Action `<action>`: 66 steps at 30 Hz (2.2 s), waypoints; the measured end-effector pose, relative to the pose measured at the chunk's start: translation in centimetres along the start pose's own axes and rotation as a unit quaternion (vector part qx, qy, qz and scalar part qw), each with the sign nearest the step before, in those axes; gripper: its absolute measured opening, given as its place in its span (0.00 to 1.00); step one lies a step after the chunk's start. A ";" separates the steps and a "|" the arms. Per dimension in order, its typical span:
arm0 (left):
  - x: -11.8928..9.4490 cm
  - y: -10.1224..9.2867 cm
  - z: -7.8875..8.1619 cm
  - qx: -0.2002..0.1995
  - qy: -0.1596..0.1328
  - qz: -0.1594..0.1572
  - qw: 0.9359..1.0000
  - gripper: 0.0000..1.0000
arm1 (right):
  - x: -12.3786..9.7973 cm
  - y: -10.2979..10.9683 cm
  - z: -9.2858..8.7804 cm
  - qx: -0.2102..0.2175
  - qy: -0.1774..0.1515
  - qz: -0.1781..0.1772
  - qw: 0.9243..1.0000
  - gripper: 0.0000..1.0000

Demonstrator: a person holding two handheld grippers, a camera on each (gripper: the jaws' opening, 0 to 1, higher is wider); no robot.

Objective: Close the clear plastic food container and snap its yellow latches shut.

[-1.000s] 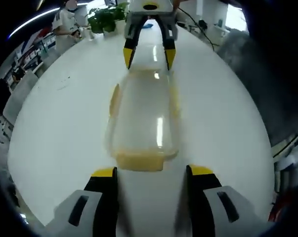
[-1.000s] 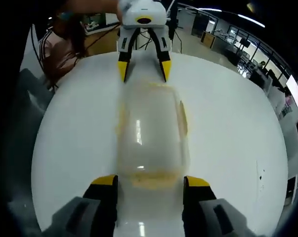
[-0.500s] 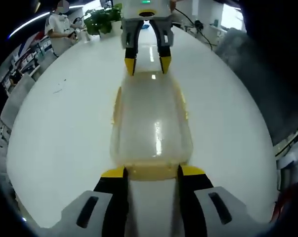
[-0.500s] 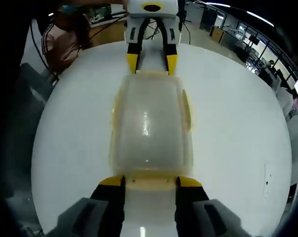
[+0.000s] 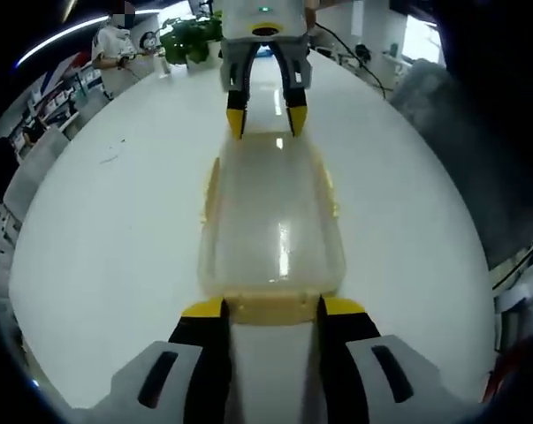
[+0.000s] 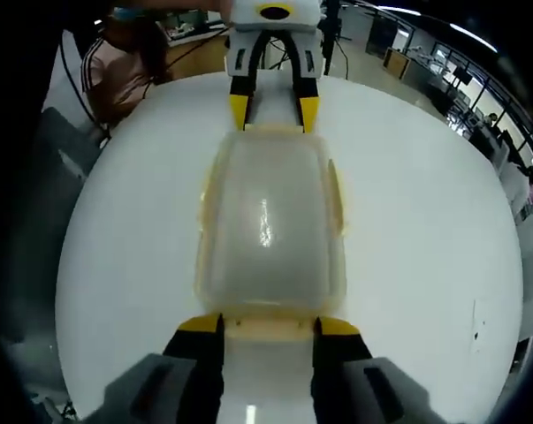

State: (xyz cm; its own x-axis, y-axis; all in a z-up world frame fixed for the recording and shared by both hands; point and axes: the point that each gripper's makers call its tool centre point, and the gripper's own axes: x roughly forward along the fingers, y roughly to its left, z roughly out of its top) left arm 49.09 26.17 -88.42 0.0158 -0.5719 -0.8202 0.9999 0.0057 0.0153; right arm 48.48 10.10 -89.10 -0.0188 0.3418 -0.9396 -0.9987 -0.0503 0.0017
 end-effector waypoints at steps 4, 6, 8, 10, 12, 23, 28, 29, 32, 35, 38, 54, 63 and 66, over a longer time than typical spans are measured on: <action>-0.1 0.0 0.0 -0.011 0.002 0.006 1.000 0.35 | 0.0 -0.3 0.1 -0.001 0.009 0.002 1.000 0.36; -0.2 0.0 0.0 -0.021 0.002 0.009 1.000 0.35 | -0.1 -0.4 0.1 -0.005 0.010 0.002 1.000 0.36; -0.4 0.2 -0.1 -0.026 0.007 0.020 0.999 0.34 | -0.3 -0.4 0.3 -0.007 0.007 0.000 1.000 0.36; -1.0 0.0 -0.2 -0.019 0.019 0.026 0.999 0.34 | -0.9 -0.5 0.9 -0.007 -0.009 0.003 1.000 0.36; -1.9 0.1 0.3 -0.027 0.013 0.033 0.999 0.34 | -1.7 -0.8 1.3 -0.013 -0.009 -0.003 1.000 0.36; -5.8 0.8 2.5 -0.016 0.026 0.055 0.998 0.34 | -5.4 -1.4 3.3 -0.021 -0.027 -0.018 0.999 0.36; -6.5 1.1 3.1 -0.010 0.026 0.061 0.998 0.34 | -6.4 -1.5 3.4 -0.021 -0.028 -0.029 0.999 0.36; -6.6 1.1 3.3 -0.009 0.026 0.062 0.998 0.34 | -6.5 -1.5 3.5 -0.022 -0.028 -0.030 0.999 0.36; -6.7 1.1 3.4 -0.007 0.027 0.064 0.998 0.34 | -6.6 -1.5 3.4 -0.025 -0.027 -0.033 0.999 0.36; -6.6 1.2 3.5 -0.008 0.027 0.064 0.998 0.34 | -6.8 -1.6 3.4 -0.026 -0.030 -0.033 0.999 0.36; -6.7 1.3 3.6 -0.008 0.028 0.066 0.997 0.34 | -6.8 -1.7 3.3 -0.026 -0.031 -0.035 0.999 0.36; -6.1 1.6 5.8 -0.001 0.031 0.058 0.998 0.35 | -8.3 -1.4 1.6 -0.014 -0.030 -0.039 0.999 0.36; -5.0 1.5 7.4 0.001 0.026 0.055 0.998 0.35 | -9.4 -1.0 -0.1 -0.012 -0.021 -0.041 0.999 0.36; -4.6 1.5 8.0 0.002 0.024 0.057 0.998 0.35 | -9.7 -1.1 -0.8 -0.012 -0.018 -0.045 0.999 0.36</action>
State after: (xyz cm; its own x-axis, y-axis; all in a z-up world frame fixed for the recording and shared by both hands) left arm 50.51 22.23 -80.01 0.1295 -0.5274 -0.8397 0.9916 0.0642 0.1126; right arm 49.79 6.12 -80.24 0.0696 0.3797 -0.9225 -0.9950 -0.0395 -0.0913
